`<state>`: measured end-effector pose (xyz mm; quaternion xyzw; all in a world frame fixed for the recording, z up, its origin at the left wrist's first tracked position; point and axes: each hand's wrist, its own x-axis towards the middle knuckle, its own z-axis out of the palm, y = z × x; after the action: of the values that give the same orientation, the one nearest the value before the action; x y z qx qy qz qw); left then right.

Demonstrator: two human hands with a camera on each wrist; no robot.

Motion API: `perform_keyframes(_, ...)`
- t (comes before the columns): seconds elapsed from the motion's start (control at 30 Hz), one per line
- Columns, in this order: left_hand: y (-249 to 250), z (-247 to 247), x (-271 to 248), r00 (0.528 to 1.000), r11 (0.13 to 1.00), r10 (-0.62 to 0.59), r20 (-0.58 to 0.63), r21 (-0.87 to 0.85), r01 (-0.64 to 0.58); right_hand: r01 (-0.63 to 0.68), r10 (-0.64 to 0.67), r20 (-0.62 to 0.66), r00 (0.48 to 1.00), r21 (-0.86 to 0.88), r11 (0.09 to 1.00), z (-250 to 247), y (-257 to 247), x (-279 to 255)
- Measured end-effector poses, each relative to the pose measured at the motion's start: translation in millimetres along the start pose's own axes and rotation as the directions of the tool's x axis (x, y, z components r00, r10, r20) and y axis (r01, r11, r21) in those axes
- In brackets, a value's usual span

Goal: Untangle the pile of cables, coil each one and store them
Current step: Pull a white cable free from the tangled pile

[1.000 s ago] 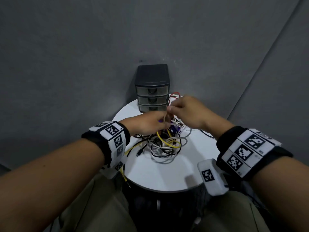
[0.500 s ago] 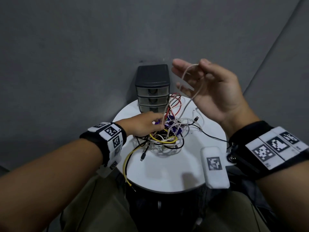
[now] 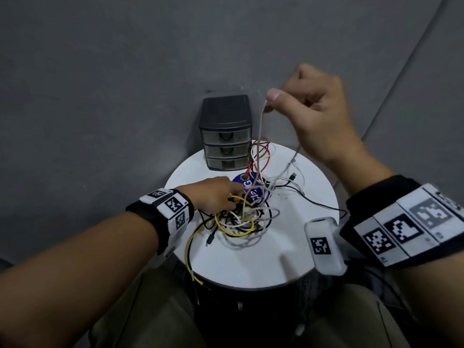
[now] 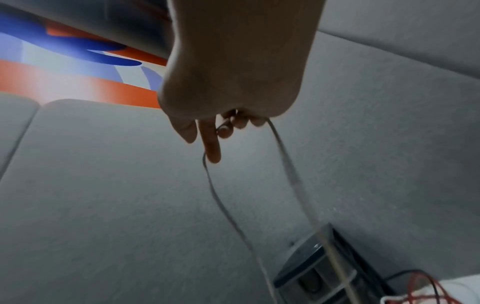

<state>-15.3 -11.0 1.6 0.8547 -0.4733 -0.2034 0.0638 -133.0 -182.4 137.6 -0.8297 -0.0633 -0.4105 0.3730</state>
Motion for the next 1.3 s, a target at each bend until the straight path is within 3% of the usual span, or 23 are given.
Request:
perform_keyframes(0.2, -0.1, 1.8, 4.3, 0.999, 0.999, -0.024, -0.034, -0.042, 0.023, 0.192, -0.257, -0.169, 0.952, -0.325, 0.926, -2.7, 6.2, -9.1)
perform_keyframes(0.4, -2.8, 4.2, 5.9, 0.999, 0.999, -0.041, -0.003, -0.021, 0.041, 0.314, -0.392, -0.103, 0.914, -0.431, 0.846, -8.2, 8.8, -20.8)
perform_keyframes(0.5, -1.8, 4.3, 6.2, 1.000, 0.997, 0.010, 0.013, -0.074, -0.009, 0.207, -0.232, -0.046, 0.972, -0.311, 0.928, -4.5, 12.9, -20.0)
perform_keyframes(0.57, 0.0, 4.5, 6.8, 0.997, 0.992, 0.067, 0.032, -0.111, -0.063, 0.026, -0.011, 0.069, 0.998, -0.232, 0.972, 1.0, 21.3, -21.7)
perform_keyframes(0.6, 1.7, 5.0, 6.5, 0.995, 0.990, 0.086, 0.044, -0.114, -0.081, -0.074, 0.110, 0.164, 0.980, -0.211, 0.975, 5.1, 27.6, -24.9)
perform_keyframes(0.67, 3.8, 6.8, 7.3, 0.993, 0.988, 0.095, 0.065, -0.127, -0.086, -0.223, 0.299, 0.364, 0.882, -0.236, 0.946, 13.7, 40.8, -36.5)
perform_keyframes(0.77, 4.7, 9.9, 7.6, 0.996, 0.993, 0.065, 0.066, -0.107, -0.058, -0.352, 0.475, 0.593, 0.650, -0.318, 0.880, 26.9, 61.7, -62.0)
perform_keyframes(0.83, 4.1, 12.7, 7.9, 0.998, 0.993, 0.052, 0.042, -0.111, -0.047, -0.388, 0.559, 0.652, 0.513, -0.405, 0.828, 32.4, 73.9, -78.0)
perform_keyframes(0.87, 3.5, 14.6, 8.9, 0.997, 0.990, 0.055, 0.045, -0.135, -0.048, -0.393, 0.605, 0.642, 0.471, -0.461, 0.796, 33.8, 79.6, -83.8)
perform_keyframes(1.0, -1.3, 22.8, 11.0, 0.993, 0.981, 0.048, 0.110, -0.191, -0.026, -0.356, 0.714, 0.574, 0.401, -0.620, 0.699, 34.6, 93.5, -97.6)
perform_keyframes(1.1, -0.2, 22.7, 14.7, 0.994, 0.979, 0.031, 0.109, -0.205, -0.008, -0.407, 0.711, 0.589, 0.385, -0.583, 0.703, 34.3, 98.4, -102.2)
perform_keyframes(1.23, 1.7, 21.5, 21.4, 0.993, 0.981, 0.046, 0.106, -0.192, -0.025, -0.320, 0.709, 0.659, 0.252, -0.635, 0.703, 37.7, 102.3, -105.9)
perform_keyframes(1.3, 0.8, 21.8, 22.6, 0.993, 0.982, 0.052, 0.107, -0.186, -0.031, -0.243, 0.709, 0.671, 0.216, -0.667, 0.705, 42.1, 103.4, -107.2)
